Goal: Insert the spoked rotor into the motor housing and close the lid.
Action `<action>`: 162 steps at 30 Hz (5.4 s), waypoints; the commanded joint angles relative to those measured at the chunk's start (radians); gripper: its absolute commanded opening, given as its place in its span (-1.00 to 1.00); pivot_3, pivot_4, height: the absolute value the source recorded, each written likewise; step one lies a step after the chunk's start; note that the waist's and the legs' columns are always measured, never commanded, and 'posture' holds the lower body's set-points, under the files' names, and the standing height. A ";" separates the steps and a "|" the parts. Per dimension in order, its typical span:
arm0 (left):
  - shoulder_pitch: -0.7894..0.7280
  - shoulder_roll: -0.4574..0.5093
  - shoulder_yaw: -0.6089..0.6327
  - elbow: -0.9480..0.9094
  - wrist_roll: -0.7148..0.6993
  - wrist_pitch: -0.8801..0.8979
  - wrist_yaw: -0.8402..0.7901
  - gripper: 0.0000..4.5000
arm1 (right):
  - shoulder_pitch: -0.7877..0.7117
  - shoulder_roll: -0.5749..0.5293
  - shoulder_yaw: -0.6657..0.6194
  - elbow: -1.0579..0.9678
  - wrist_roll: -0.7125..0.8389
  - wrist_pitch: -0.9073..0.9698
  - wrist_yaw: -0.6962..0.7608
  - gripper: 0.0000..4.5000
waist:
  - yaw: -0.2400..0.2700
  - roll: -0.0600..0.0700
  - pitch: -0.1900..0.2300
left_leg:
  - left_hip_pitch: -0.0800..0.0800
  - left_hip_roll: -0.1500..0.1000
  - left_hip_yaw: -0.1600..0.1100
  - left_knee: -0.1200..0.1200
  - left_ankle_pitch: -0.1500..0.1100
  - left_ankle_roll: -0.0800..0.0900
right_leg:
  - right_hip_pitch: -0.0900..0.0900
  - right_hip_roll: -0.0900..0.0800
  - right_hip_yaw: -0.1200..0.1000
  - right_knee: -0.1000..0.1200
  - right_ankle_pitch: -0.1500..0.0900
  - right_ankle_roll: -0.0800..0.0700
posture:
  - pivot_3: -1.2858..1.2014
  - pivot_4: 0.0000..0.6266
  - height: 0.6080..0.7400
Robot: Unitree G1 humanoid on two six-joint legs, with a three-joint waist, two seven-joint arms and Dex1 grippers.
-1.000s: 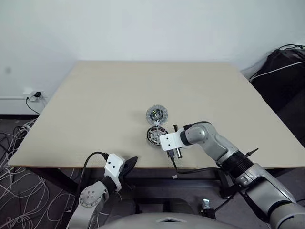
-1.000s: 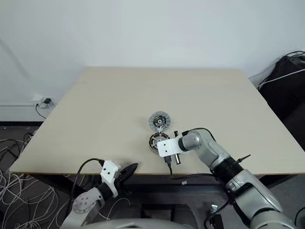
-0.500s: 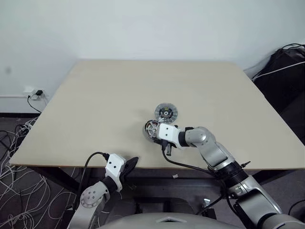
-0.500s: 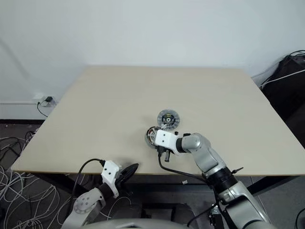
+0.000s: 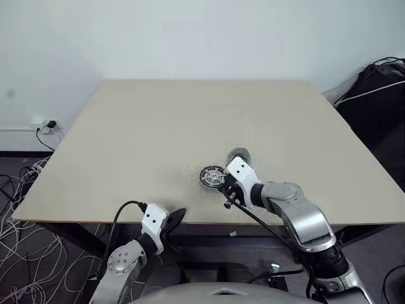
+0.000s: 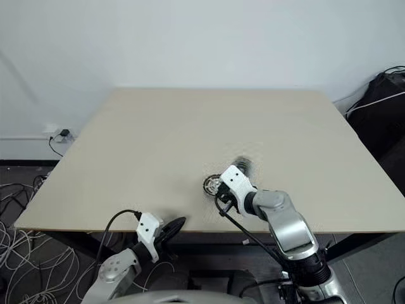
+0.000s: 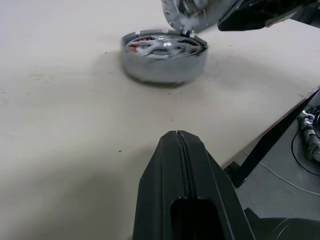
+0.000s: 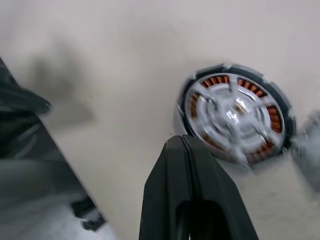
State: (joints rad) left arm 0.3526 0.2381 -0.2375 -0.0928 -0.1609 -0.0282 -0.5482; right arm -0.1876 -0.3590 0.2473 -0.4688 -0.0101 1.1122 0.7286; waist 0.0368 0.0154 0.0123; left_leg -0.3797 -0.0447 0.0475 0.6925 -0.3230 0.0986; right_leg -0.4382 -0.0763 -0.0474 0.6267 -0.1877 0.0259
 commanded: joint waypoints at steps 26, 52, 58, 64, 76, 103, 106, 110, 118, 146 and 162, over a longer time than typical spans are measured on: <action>0.004 -0.001 0.009 -0.015 -0.008 -0.017 -0.007 -1.00 | -0.058 0.030 0.125 -0.015 0.007 -0.576 -0.216 -0.95 | -0.005 -0.002 0.001 | 0.004 0.001 -0.003 0.005 0.000 0.000 | 0.008 0.002 -0.004 -0.001 0.001 0.003 | 0.03 -1.00 1.00; -0.023 0.025 0.016 -0.014 -0.011 0.005 -0.048 -1.00 | 0.247 0.011 -0.116 0.059 -0.206 -0.480 -0.493 -0.99 | -0.010 0.001 0.001 | 0.007 0.003 -0.003 0.004 0.002 -0.001 | 0.010 0.004 -0.003 0.000 -0.002 0.007 | 0.03 -1.00 1.00; -0.018 0.023 0.018 -0.021 -0.010 0.009 -0.042 -1.00 | 0.216 0.059 -0.093 0.075 -0.187 -0.473 -0.483 -0.99 | -0.008 0.001 0.001 | 0.007 0.002 -0.003 0.004 0.002 -0.001 | 0.010 0.004 -0.003 -0.001 -0.002 0.007 | 0.03 -1.00 1.00; -0.015 0.021 0.020 -0.024 -0.009 0.010 -0.037 -1.00 | 0.184 0.082 -0.082 0.068 -0.133 -0.472 -0.434 -0.99 | -0.008 0.001 0.001 | 0.007 0.002 -0.003 0.004 0.001 -0.001 | 0.010 0.004 -0.003 -0.001 -0.001 0.006 | 0.03 -1.00 1.00; -0.015 0.019 0.017 -0.025 -0.008 0.011 -0.037 -1.00 | 0.100 0.168 -0.035 0.161 -0.058 -0.517 -0.409 -0.99 | -0.013 0.000 0.002 | 0.007 0.002 -0.003 0.004 0.002 -0.001 | 0.010 0.004 -0.003 -0.001 0.001 0.003 | 0.03 -1.00 1.00; -0.028 0.028 0.026 -0.036 -0.009 0.008 -0.043 -1.00 | 0.058 0.188 0.028 0.329 -0.004 -0.690 -0.306 -0.91 | -0.023 0.002 0.003 | 0.007 0.002 -0.003 0.004 0.002 -0.001 | 0.010 0.004 -0.002 0.000 0.001 0.003 | 0.03 -1.00 1.00; -0.033 0.026 0.024 -0.034 -0.010 0.010 -0.043 -1.00 | 0.046 0.158 0.036 0.331 0.000 -0.708 -0.270 -0.57 | -0.022 0.002 0.003 | 0.007 0.002 -0.003 0.004 0.002 -0.001 | 0.010 0.004 -0.002 0.000 0.001 0.003 | 0.03 -1.00 1.00; -0.037 0.024 0.024 -0.029 -0.010 0.009 -0.044 -1.00 | 0.022 0.143 0.038 0.379 -0.004 -0.731 -0.248 0.02 | -0.022 0.002 0.003 | 0.007 0.002 -0.003 0.004 0.002 -0.001 | 0.010 0.004 -0.002 0.000 0.001 0.003 | 0.03 -1.00 1.00; -0.022 0.024 0.021 -0.060 -0.009 0.022 -0.034 -1.00 | -0.039 0.157 0.037 0.498 -0.014 -0.776 -0.253 0.99 | -0.022 0.002 0.003 | 0.007 0.002 -0.003 0.004 0.002 -0.001 | 0.009 0.004 -0.002 -0.001 0.001 0.003 | 0.03 -1.00 1.00; -0.014 0.026 0.029 -0.065 -0.012 0.027 -0.022 -1.00 | -0.089 0.167 -0.016 0.650 0.007 -0.774 -0.261 0.99 | -0.022 0.003 0.003 | 0.006 0.002 -0.003 0.004 0.001 -0.001 | 0.009 0.003 -0.001 0.000 0.001 0.003 | 0.03 -1.00 1.00; -0.012 0.024 0.033 -0.036 -0.010 0.000 -0.025 -1.00 | -0.090 0.175 -0.025 0.654 0.029 -0.705 -0.246 0.42 | -0.022 0.004 0.002 | 0.006 0.002 -0.003 0.003 0.001 -0.001 | 0.008 0.003 -0.001 0.000 0.001 0.002 | 0.03 -1.00 1.00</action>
State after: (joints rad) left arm 0.3495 0.2648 -0.2099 -0.1186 -0.1609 -0.0073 -0.5684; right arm -0.2631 -0.1861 0.2279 0.1943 0.0110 0.3961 0.4793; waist 0.0152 0.0190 0.0146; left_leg -0.3737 -0.0425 0.0447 0.6959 -0.3218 0.0976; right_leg -0.4298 -0.0736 -0.0488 0.6262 -0.1866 0.0283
